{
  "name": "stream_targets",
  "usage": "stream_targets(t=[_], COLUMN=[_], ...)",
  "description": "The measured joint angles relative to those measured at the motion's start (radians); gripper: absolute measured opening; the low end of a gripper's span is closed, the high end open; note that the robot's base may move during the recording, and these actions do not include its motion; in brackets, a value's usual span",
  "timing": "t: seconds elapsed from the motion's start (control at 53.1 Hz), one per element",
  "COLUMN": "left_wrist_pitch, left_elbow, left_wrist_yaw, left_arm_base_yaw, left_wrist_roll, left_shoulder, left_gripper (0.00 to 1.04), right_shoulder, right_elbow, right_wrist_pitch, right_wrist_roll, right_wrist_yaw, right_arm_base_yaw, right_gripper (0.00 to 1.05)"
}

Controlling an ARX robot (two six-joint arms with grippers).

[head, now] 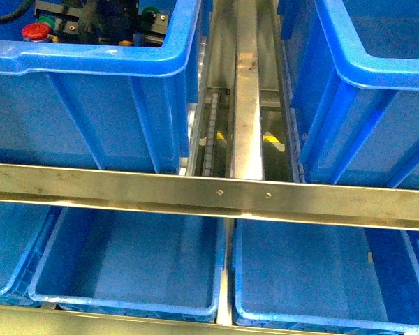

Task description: Pick red and yellow buttons and place in box

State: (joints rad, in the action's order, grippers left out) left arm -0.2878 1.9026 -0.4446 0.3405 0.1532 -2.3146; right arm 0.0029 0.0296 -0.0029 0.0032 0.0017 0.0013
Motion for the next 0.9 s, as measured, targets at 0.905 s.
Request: stream_targets(t=[0.905], left_wrist_pitch=[1.320], left_elbow=[-1.036], left_wrist_yaw=[0.971], left_arm_base_yaw=[-0.134], left_wrist_roll=[0.913], left_shoulder=[0.659], left_gripper=[0.34], right_shoulder=[0.000], right_elbow=[0.000], right_wrist_pitch=[0.000], right_wrist_roll=[0.000], right_wrist_yaw=[0.001], right_arm_base_yaw=[0.000], right_gripper=[0.99])
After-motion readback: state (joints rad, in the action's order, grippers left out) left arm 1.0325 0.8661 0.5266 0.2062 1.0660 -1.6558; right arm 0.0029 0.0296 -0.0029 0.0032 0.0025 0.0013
